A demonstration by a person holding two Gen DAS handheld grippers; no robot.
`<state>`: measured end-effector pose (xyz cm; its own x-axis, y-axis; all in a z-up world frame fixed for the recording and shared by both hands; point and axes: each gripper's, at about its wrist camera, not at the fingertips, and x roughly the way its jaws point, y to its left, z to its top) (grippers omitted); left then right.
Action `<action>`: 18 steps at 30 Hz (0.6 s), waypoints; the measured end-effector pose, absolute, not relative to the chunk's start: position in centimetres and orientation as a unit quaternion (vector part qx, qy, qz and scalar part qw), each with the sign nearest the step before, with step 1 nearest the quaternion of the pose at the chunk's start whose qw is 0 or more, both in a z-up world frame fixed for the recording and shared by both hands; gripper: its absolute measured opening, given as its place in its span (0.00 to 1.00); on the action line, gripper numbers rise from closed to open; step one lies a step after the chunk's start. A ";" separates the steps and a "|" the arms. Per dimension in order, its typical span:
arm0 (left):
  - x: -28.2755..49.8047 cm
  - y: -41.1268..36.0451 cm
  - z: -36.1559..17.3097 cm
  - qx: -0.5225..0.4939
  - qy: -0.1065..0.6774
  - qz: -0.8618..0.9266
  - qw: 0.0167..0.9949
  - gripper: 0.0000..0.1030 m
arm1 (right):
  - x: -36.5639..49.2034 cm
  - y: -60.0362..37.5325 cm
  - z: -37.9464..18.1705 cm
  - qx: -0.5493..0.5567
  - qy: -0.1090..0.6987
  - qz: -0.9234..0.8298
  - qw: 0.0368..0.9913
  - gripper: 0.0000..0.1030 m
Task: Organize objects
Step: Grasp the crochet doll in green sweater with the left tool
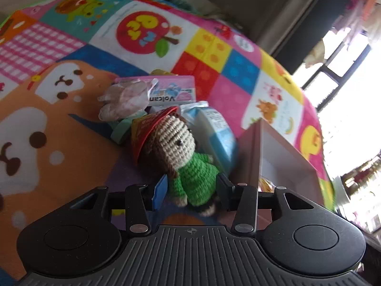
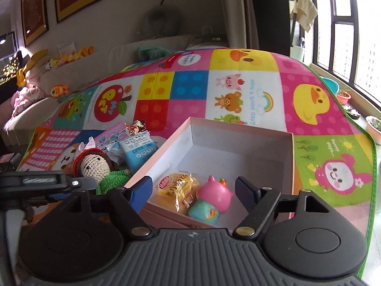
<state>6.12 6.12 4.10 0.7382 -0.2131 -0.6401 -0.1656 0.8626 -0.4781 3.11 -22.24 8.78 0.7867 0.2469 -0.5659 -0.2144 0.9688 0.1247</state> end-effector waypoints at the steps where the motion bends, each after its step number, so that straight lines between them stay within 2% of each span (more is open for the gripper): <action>1: 6.9 5.9 3.8 -0.266 0.363 -0.002 0.893 0.48 | 2.7 -22.6 8.5 0.029 0.302 0.120 0.945 0.75; 3: 8.3 5.4 3.2 -0.273 0.360 0.028 0.892 0.48 | 1.7 -23.1 8.1 0.025 0.300 0.113 0.947 0.77; 8: 11.3 5.9 1.8 -0.329 0.347 0.072 0.875 0.60 | -0.4 -24.1 7.1 -0.004 0.297 0.097 0.950 0.81; 13: 12.6 6.4 1.6 -0.323 0.346 0.062 0.878 0.54 | -1.6 -24.2 6.6 -0.008 0.302 0.099 0.948 0.82; 14: 12.4 6.8 1.5 -0.327 0.347 0.048 0.878 0.50 | -1.7 -24.1 6.7 -0.008 0.301 0.100 0.948 0.82; 18: 9.4 7.7 1.9 -0.307 0.365 -0.013 0.879 0.46 | -1.5 -23.5 7.1 -0.012 0.299 0.106 0.948 0.82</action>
